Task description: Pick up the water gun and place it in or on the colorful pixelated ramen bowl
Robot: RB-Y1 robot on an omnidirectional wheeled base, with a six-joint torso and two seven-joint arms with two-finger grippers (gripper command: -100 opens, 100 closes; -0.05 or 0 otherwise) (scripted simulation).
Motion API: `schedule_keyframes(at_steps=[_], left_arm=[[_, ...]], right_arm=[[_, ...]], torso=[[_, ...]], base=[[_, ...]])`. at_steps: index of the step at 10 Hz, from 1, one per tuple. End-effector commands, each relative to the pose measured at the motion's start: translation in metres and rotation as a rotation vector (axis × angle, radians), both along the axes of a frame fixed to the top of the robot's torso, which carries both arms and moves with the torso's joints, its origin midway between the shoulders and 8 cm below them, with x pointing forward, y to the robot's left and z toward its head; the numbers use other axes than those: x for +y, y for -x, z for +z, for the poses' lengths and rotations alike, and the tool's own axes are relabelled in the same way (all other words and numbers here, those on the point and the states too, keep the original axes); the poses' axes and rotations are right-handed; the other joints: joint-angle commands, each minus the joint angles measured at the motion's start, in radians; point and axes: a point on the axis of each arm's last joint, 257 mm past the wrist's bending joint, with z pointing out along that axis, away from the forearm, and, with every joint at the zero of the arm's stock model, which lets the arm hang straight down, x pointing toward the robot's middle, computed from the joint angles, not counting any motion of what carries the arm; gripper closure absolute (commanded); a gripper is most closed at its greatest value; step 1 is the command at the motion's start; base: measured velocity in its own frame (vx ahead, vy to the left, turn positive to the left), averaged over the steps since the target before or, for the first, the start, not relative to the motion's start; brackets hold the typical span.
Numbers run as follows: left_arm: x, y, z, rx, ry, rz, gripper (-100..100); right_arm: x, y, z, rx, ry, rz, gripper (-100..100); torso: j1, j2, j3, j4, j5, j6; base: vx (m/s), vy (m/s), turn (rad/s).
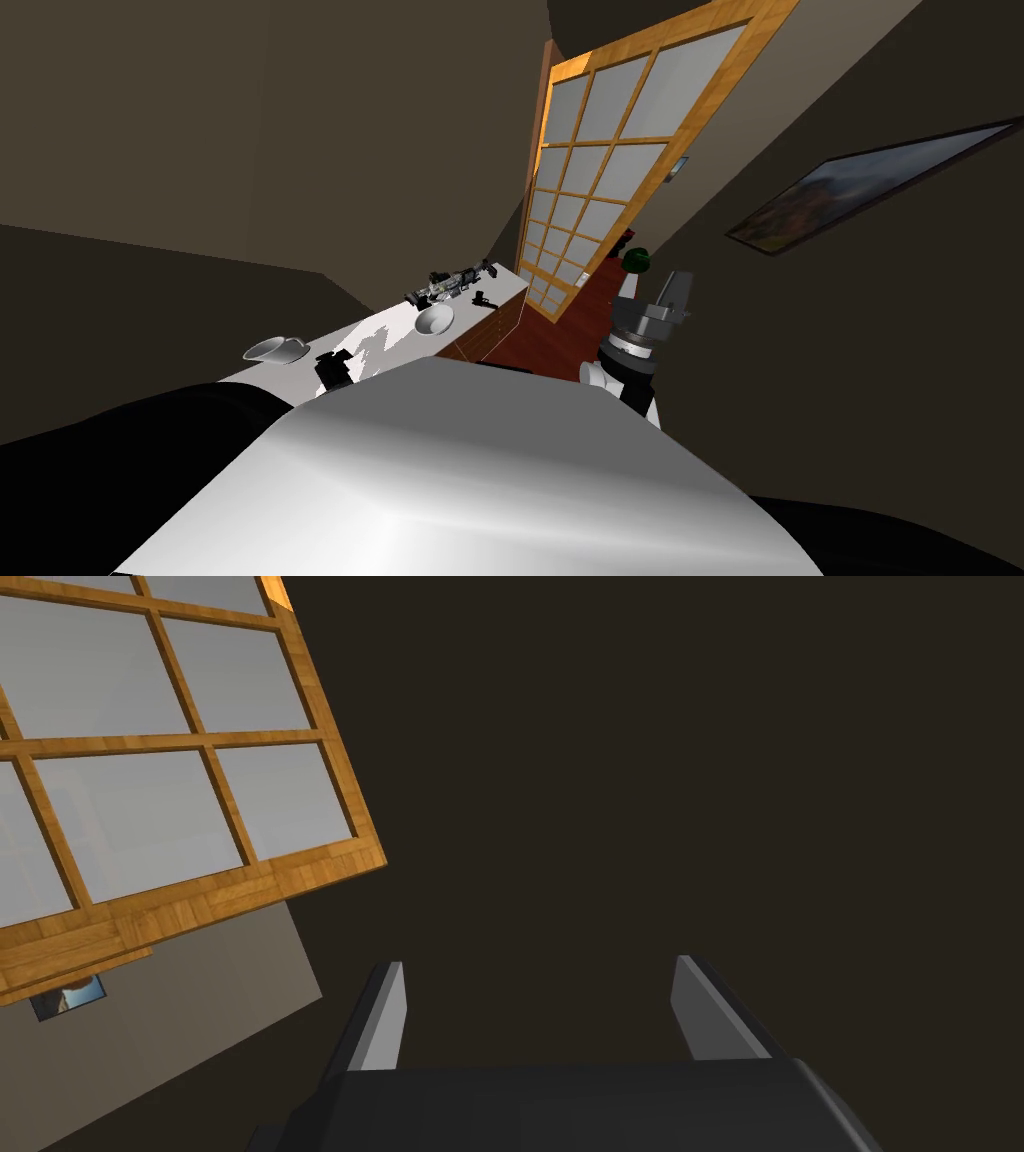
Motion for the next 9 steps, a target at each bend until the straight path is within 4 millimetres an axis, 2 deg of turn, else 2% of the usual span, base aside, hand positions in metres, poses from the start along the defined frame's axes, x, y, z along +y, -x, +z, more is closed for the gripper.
schedule_keyframes(at_steps=[1,2,6,9], left_arm=[[0.000,0.000,0.000,0.000,0.000,0.000,0],[-0.001,-0.008,0.003,-0.036,0.019,0.018,100],[0.000,-0.025,0.017,-0.130,0.063,0.060,100],[0.001,-0.038,0.033,-0.195,0.090,0.081,100]], right_arm=[[0.000,0.000,0.000,0.000,0.000,0.000,0],[0.000,0.000,0.000,0.000,0.000,0.000,0],[0.000,0.000,0.000,0.000,0.000,0.000,0],[0.000,0.000,0.000,0.000,0.000,0.000,0]], torso=[[0.000,0.000,0.000,0.000,0.000,0.000],[0.001,0.000,0.000,0.000,0.000,0.000],[-0.007,0.016,0.010,0.004,-0.002,-0.001],[-0.007,0.014,0.009,0.005,-0.002,0.000]], base=[[0.000,0.000,0.000],[-0.090,-0.068,-0.098],[-0.190,-0.109,-0.120],[-0.151,-0.091,-0.087]])
